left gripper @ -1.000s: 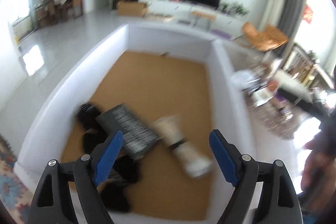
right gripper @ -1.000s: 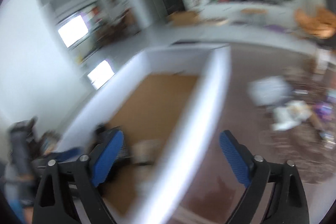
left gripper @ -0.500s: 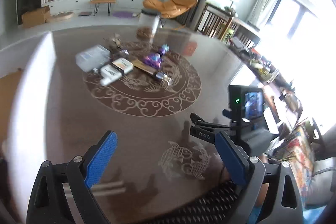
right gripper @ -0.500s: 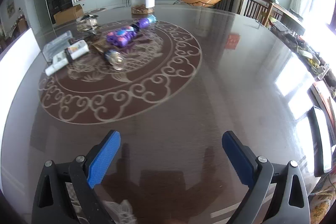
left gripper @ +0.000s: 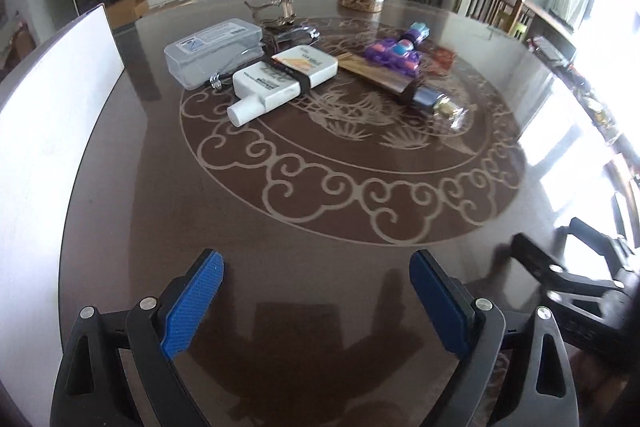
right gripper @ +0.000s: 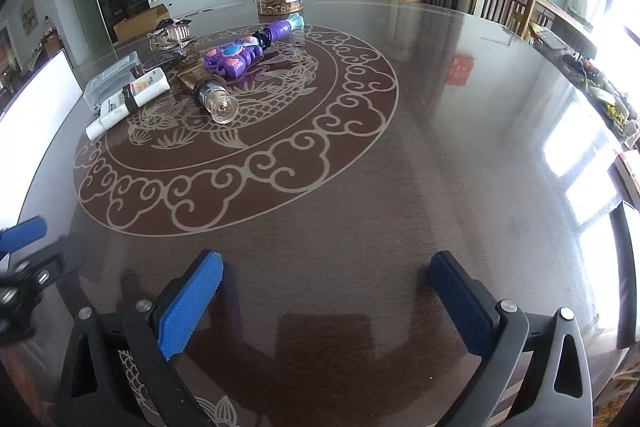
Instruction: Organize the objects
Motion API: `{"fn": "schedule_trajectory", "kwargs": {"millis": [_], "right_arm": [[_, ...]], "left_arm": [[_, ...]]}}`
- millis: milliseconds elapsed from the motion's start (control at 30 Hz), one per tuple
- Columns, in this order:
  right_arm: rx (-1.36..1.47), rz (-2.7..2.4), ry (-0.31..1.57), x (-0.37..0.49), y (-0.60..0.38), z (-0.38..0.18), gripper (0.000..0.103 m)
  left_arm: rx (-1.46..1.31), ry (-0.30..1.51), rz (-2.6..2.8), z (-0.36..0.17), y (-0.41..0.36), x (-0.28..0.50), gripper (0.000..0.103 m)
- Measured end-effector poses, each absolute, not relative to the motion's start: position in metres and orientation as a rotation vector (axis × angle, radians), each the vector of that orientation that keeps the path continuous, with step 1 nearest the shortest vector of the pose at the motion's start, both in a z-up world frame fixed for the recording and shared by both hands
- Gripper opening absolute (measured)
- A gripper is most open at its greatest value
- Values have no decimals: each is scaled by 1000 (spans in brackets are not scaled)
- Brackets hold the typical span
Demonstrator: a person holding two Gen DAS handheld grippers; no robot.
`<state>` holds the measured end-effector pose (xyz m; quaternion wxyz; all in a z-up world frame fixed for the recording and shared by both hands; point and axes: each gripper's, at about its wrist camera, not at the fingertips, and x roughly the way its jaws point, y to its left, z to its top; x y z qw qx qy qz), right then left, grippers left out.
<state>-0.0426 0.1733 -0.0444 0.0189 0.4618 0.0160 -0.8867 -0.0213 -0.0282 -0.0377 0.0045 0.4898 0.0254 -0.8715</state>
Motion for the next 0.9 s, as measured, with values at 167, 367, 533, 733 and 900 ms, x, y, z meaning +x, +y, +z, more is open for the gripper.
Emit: {"fn": "schedule_trajectory", "kwargs": {"millis": [167,367,533,733,900], "right_arm": [[1432,-2754,49,-43,172,-44,103],[1431,-2754,49,-43,171,-44,103],[1431,-2754,49,-44,171,-45,103],[1431,-2754,49,-44,171,-45,103],[1431,-2754,49,-44,171,-45,103]], "left_arm": [[1478,15,-2738,-42,-27,-24,103],[1424,19,-2762,-43,-24,-31,103],[1424,20,-2762,-44,-23,-32,103],[1424,20,-2762,-44,-23,-32,103],[1424,20,-2763,-44,-23,-32,103]]}}
